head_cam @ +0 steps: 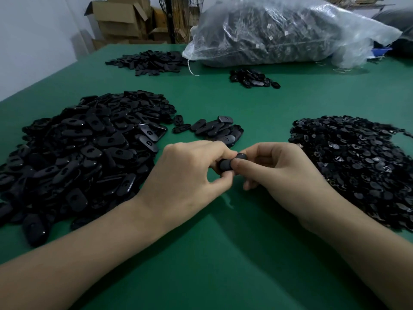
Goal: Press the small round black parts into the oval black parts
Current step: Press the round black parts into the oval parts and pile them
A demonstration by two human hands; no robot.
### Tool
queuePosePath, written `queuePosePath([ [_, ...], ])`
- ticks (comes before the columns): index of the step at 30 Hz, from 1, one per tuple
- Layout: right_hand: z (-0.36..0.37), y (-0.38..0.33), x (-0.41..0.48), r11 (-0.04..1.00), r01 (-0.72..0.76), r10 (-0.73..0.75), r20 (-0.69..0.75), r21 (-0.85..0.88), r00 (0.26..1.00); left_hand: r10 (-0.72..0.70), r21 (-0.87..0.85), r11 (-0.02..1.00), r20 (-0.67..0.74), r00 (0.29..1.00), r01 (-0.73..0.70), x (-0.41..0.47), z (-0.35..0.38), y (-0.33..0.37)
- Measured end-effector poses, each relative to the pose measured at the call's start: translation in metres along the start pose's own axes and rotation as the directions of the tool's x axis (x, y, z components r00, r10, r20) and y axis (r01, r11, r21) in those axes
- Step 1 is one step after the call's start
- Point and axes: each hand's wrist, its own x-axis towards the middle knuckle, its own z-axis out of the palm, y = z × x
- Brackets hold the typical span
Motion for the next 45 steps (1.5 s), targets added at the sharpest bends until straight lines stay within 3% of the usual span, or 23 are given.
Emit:
queuePosePath([
  [5,0.003,0.003,0.001,0.994,0.053,-0.06,-0.073,-0.097,0.996,0.001,0.091,0.996,0.102,0.995,-0.01,0.013,-0.008,-0.003],
  [10,0.003,0.004,0.002,0.992,0.033,-0.048,-0.12,-0.118,0.992,-0.169,0.076,0.984,0.113,0.979,0.161,0.054,-0.008,-0.025],
  [14,0.004,0.005,0.001,0.993,0.038,-0.051,-0.111,-0.112,0.992,-0.257,0.23,0.954,0.301,0.918,0.192,0.083,0.006,-0.053],
  [17,0.003,0.005,0.001,0.994,0.04,-0.05,-0.1,-0.105,0.994,-0.338,0.302,0.919,0.279,0.899,0.252,0.097,0.003,-0.082],
  [21,0.004,0.005,0.001,0.993,0.05,-0.06,-0.088,-0.111,0.994,-0.512,0.572,0.783,0.369,0.776,0.244,0.099,-0.009,-0.123],
  [23,0.004,0.006,0.0,0.993,0.052,-0.061,-0.08,-0.109,0.995,-0.498,0.61,0.772,0.407,0.765,0.178,0.096,-0.01,-0.13],
  [27,0.004,0.007,0.001,0.993,0.057,-0.065,-0.069,-0.108,0.995,-0.349,0.611,0.791,0.39,0.852,0.045,0.093,-0.014,-0.13],
  [32,0.004,0.007,0.001,0.989,0.068,-0.077,-0.065,-0.128,0.995,-0.221,0.536,0.842,0.453,0.864,-0.066,0.092,-0.019,-0.125],
  [36,0.003,0.006,0.001,0.989,0.07,-0.079,-0.059,-0.134,0.995,-0.098,0.525,0.838,0.412,0.906,-0.148,0.087,-0.016,-0.119],
  [43,0.003,0.005,0.001,0.989,0.07,-0.077,-0.055,-0.128,0.995,-0.157,0.44,0.897,0.378,0.912,-0.028,0.084,-0.016,-0.117],
  [45,0.003,0.005,0.0,0.99,0.069,-0.076,-0.052,-0.126,0.996,-0.241,0.326,0.938,0.367,0.899,0.118,0.085,-0.015,-0.119],
])
